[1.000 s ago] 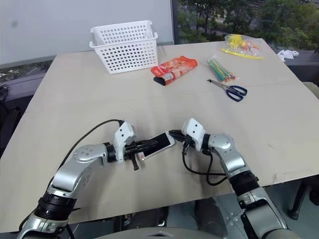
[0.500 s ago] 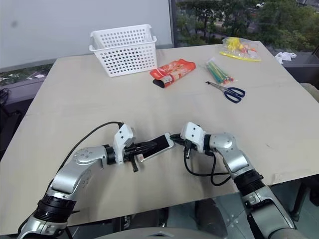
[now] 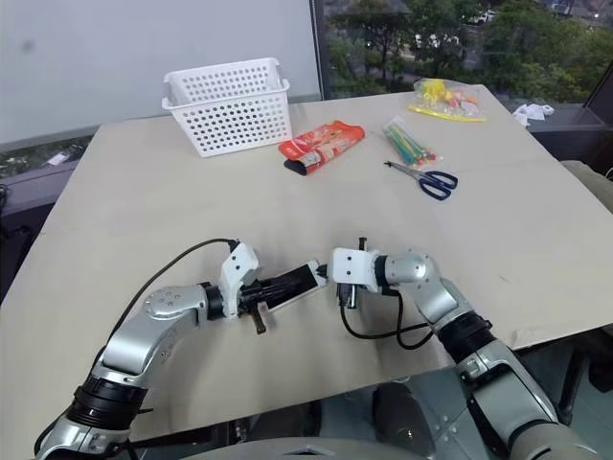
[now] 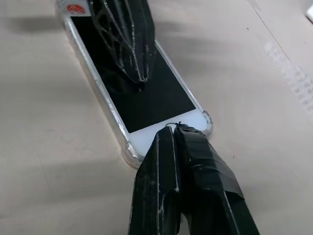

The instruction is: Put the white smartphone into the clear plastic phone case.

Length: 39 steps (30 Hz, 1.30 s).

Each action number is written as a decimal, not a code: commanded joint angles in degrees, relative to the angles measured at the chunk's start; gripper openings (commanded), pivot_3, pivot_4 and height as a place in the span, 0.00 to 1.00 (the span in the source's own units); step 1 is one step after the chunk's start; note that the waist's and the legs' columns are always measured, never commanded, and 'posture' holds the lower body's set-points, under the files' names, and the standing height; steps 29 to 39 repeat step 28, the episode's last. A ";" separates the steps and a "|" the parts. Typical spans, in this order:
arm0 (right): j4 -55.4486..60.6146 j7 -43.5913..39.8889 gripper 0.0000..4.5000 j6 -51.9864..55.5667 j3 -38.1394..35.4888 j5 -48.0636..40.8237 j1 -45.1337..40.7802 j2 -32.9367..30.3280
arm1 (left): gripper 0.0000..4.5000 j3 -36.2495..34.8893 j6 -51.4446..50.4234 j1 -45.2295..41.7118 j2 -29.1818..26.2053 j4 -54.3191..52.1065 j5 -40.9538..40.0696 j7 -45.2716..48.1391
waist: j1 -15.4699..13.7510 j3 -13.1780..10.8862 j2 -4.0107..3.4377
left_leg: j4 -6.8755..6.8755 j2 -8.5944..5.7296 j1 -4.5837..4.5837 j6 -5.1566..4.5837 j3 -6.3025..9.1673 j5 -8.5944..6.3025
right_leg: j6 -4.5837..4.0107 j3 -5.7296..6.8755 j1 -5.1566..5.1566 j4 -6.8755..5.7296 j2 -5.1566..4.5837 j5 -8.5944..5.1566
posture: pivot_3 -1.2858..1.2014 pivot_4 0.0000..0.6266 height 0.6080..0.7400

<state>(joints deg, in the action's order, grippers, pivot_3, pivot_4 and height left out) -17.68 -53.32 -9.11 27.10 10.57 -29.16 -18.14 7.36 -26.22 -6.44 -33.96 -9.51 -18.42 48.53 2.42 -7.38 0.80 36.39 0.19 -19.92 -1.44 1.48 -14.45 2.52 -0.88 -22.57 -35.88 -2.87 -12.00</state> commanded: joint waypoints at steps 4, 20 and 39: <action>1.29 -2.90 0.01 3.86 -5.58 -12.32 7.34 3.61 | 0.00 -2.18 -0.09 2.07 0.28 -0.86 -1.08 -0.53 | -0.08 -0.23 -0.03 | -0.09 0.13 -0.04 0.02 0.04 -0.01 | -0.12 0.05 -0.02 0.00 0.10 -0.07 | 0.52 0.24 1.00; 16.06 -8.36 0.43 17.12 -28.01 -33.63 21.44 -12.83 | 0.41 -18.88 3.96 15.69 -5.90 -4.17 -5.73 0.81 | -1.69 -1.49 0.05 | 0.07 0.07 -1.95 0.14 0.06 -0.08 | -0.36 0.23 -1.61 0.14 -0.02 0.03 | 0.52 0.24 1.00; 12.22 -12.73 1.00 12.65 -29.75 -32.70 23.16 -18.12 | 0.99 -21.49 8.12 22.71 -7.03 -5.20 -4.00 0.68 | -1.16 -1.84 0.14 | 0.17 0.19 -1.78 0.13 -0.15 -0.08 | -0.20 0.08 -1.60 0.00 0.14 -0.05 | 0.52 0.24 1.00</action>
